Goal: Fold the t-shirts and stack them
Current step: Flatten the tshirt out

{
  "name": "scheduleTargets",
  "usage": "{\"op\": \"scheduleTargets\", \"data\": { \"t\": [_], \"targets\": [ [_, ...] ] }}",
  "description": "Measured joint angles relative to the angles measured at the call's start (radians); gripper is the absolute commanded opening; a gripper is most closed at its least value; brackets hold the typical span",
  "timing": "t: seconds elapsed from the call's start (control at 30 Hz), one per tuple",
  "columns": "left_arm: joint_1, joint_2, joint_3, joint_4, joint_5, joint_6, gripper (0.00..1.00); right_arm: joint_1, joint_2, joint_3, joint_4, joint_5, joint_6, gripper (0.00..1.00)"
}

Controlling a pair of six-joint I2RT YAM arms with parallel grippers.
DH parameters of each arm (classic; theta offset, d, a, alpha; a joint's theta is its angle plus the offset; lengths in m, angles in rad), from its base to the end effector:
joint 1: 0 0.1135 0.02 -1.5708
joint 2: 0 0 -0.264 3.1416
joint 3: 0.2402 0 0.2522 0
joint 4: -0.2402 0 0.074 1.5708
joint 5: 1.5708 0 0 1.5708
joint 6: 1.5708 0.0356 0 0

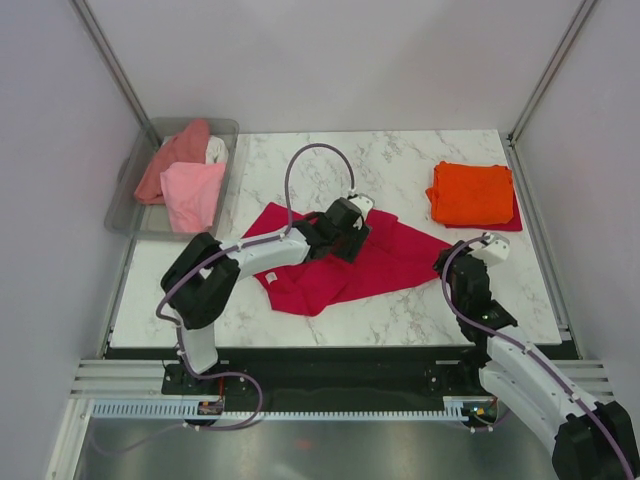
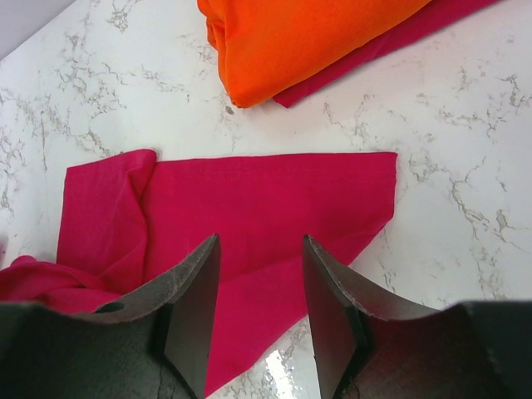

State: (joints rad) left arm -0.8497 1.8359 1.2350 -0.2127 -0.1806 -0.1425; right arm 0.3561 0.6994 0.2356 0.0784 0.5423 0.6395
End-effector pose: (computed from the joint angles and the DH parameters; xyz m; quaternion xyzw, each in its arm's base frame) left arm 0.2689 -0.2962 0.2000 0.2892 0.8797 -0.1015 0.3636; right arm 0.1571 0.0388 0.1882 0.2610 0.7700 0.0618 0.5790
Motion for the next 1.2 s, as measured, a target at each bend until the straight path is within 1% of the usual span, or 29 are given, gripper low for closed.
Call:
{"op": "scheduleTargets", "data": {
  "t": [0.17, 0.27, 0.3, 0.37, 0.4, 0.47, 0.5, 0.63, 0.7, 0.8, 0.97, 1.0, 1.07, 1.1, 1.13, 1.17, 1.2],
  "targets": [
    [-0.01, 0.048, 0.043, -0.011, 0.003, 0.002, 0.69, 0.0, 0.018, 0.0, 0.007, -0.005, 0.0, 0.53],
    [-0.019, 0.087, 0.082, -0.035, -0.017, 0.002, 0.56, 0.0, 0.023, 0.0, 0.013, -0.007, 0.0, 0.53],
    [-0.021, 0.105, 0.099, -0.048, -0.029, 0.002, 0.49, 0.0, 0.023, 0.0, 0.013, -0.008, 0.0, 0.53],
    [-0.023, 0.157, 0.15, -0.079, -0.055, 0.002, 0.44, 0.0, 0.023, 0.0, 0.013, -0.008, 0.0, 0.53],
    [-0.023, 0.18, 0.166, -0.09, -0.06, 0.001, 0.32, 0.0, 0.023, 0.0, 0.014, -0.01, -0.001, 0.53],
    [-0.022, 0.198, 0.172, -0.103, -0.066, -0.002, 0.17, 0.0, 0.023, 0.0, 0.014, -0.011, 0.0, 0.54],
    [-0.023, 0.199, 0.172, -0.106, -0.072, -0.003, 0.02, 0.0, 0.023, 0.0, 0.015, -0.011, -0.001, 0.54],
    [-0.023, 0.192, 0.169, -0.114, -0.089, -0.007, 0.02, 0.0, 0.023, 0.0, 0.016, -0.011, -0.001, 0.54],
    [-0.023, 0.158, 0.138, -0.114, -0.089, -0.009, 0.03, 0.0, 0.027, 0.0, 0.019, -0.011, -0.001, 0.55],
    [-0.022, 0.056, 0.075, -0.133, -0.071, -0.012, 0.02, 0.0, 0.046, 0.0, 0.02, -0.014, -0.001, 0.56],
    [-0.022, -0.178, -0.019, -0.14, -0.024, -0.037, 0.02, 0.0, 0.104, 0.001, 0.019, -0.026, -0.001, 0.57],
    [-0.022, -0.235, -0.045, -0.141, -0.016, -0.046, 0.07, 0.0, 0.11, 0.001, 0.019, -0.028, -0.001, 0.57],
    [-0.022, -0.328, -0.087, -0.143, 0.007, -0.06, 0.27, 0.0, 0.12, 0.001, 0.019, -0.034, -0.002, 0.58],
    [-0.022, -0.367, -0.107, -0.141, 0.019, -0.069, 0.36, 0.0, 0.123, 0.001, 0.02, -0.042, -0.004, 0.6],
    [-0.022, -0.401, -0.125, -0.141, 0.032, -0.077, 0.39, 0.0, 0.125, 0.001, 0.021, -0.048, -0.005, 0.62],
    [-0.022, -0.427, -0.141, -0.14, 0.047, -0.087, 0.44, 0.0, 0.129, 0.001, 0.024, -0.057, -0.01, 0.64],
    [-0.022, -0.443, -0.152, -0.138, 0.058, -0.091, 0.56, 0.0, 0.136, 0.001, 0.03, -0.068, -0.014, 0.68]
  ]
}}
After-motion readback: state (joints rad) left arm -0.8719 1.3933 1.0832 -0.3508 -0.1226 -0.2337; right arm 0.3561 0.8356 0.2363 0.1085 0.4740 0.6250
